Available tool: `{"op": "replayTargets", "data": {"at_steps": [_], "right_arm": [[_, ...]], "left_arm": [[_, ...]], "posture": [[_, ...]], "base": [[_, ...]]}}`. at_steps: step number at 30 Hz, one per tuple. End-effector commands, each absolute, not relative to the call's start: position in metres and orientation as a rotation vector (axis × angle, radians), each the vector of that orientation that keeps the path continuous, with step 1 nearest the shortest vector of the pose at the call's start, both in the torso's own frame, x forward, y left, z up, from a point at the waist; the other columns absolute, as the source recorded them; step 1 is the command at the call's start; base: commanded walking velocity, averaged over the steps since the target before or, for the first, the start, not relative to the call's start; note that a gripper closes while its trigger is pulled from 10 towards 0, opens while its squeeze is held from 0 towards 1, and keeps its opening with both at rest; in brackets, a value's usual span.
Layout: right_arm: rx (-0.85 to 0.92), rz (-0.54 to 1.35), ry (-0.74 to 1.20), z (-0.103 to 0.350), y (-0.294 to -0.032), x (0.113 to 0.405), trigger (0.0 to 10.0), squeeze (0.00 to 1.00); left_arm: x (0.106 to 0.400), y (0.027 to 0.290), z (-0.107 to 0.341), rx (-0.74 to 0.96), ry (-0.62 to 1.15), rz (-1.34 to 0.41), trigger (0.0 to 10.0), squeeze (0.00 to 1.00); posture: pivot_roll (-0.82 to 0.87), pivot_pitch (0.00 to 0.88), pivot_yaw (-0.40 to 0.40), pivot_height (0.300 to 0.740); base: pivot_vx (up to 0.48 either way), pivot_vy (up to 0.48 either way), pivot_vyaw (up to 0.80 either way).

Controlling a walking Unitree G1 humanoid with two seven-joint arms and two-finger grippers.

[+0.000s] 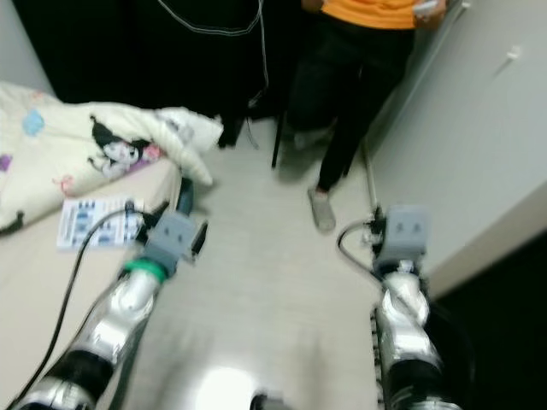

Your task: Clean up the room

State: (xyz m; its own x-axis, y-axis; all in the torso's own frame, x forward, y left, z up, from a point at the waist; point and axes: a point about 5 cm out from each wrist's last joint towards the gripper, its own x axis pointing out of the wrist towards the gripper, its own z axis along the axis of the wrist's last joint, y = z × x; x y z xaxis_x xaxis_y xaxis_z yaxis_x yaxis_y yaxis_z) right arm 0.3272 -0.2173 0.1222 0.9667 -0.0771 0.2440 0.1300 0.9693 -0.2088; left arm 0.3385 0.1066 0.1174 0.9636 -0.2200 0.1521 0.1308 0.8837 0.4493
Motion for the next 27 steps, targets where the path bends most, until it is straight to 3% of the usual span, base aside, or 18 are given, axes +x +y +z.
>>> {"op": "replayTargets", "data": {"at_steps": [1,8,15,21,27], "right_arm": [[-0.249,-0.049,-0.247,0.119,-0.205,0.324,10.0,0.00],[-0.197,0.052,-0.257,0.113,-0.169,0.321,10.0,0.00],[-0.184,0.031,-0.247,0.113,-0.173,0.322,10.0,0.00],[-0.069,0.001,-0.237,0.114,-0.180,0.321,10.0,0.00],[-0.189,-0.014,-0.202,0.108,-0.181,0.321,10.0,0.00]], "left_arm": [[0.334,0.110,0.107,0.453,-0.157,-0.189,10.0,0.00],[0.334,0.099,0.106,0.408,-0.146,-0.228,10.0,0.00],[0.334,0.095,0.106,0.367,-0.126,-0.237,10.0,0.00],[0.335,0.096,0.104,0.301,-0.082,-0.230,10.0,0.00],[0.337,0.096,0.107,0.276,-0.077,-0.230,10.0,0.00]], "posture": [[0.01,0.088,-0.035,0.720],[0.00,0.086,-0.036,0.720],[-0.01,0.087,-0.034,0.720],[-0.01,0.088,-0.032,0.720],[-0.01,0.088,-0.032,0.720]], "base": [[0.000,0.000,0.78],[0.000,0.000,0.78],[0.000,0.000,0.11],[0.000,0.000,0.00],[0.000,0.000,0.53]]}}
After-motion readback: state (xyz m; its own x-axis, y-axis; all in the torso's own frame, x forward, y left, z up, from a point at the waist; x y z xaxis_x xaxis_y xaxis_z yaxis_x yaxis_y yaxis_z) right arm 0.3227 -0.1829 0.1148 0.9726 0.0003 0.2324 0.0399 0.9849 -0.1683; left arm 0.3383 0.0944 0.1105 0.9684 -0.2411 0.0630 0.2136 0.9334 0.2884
